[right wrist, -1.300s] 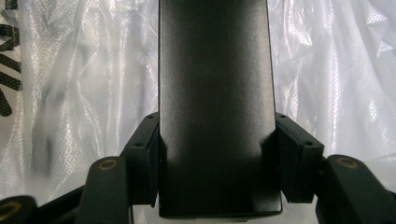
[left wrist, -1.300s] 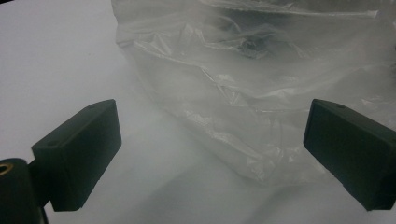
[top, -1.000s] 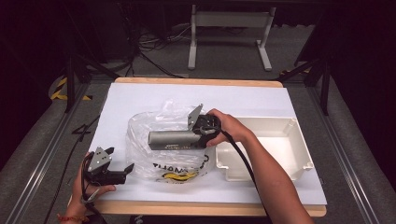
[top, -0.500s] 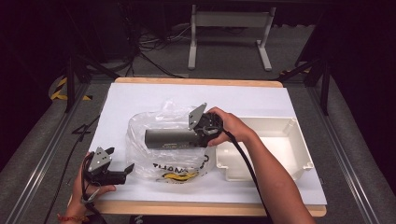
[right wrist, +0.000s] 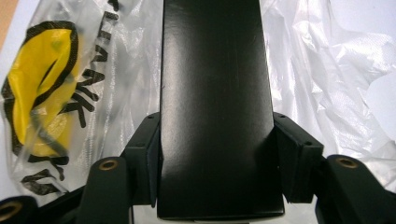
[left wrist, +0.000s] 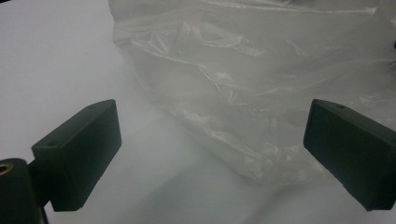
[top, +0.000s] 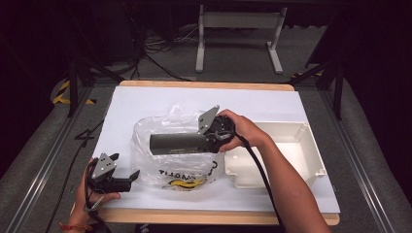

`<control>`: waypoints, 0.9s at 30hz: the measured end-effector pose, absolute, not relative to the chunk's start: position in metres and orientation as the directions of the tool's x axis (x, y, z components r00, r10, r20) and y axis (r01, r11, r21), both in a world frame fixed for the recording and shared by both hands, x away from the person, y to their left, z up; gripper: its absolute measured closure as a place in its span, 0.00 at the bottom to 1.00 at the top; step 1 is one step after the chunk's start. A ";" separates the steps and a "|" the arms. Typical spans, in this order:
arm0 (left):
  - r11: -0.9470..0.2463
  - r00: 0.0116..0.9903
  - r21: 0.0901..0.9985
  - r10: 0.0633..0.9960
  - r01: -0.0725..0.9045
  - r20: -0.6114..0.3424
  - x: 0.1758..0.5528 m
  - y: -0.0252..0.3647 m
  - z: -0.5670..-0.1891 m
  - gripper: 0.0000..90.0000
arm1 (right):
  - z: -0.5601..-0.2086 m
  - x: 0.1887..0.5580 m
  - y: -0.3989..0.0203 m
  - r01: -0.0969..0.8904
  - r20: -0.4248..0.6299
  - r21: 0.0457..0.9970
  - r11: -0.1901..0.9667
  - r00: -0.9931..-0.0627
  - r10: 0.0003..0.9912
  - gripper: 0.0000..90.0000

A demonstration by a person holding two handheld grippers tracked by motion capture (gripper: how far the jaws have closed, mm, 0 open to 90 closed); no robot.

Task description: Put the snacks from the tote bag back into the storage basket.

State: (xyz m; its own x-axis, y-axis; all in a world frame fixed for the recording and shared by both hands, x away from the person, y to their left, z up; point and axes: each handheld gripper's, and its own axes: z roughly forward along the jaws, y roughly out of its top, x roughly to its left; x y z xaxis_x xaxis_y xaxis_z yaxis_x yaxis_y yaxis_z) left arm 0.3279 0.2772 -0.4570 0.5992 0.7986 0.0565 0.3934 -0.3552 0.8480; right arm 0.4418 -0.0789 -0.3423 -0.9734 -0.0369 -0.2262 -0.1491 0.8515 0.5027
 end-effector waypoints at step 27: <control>-0.338 0.594 0.868 0.802 0.364 0.063 0.325 0.279 -0.454 0.06 | -0.315 0.428 -0.100 -0.179 -0.272 0.511 0.841 -0.962 -0.040 0.48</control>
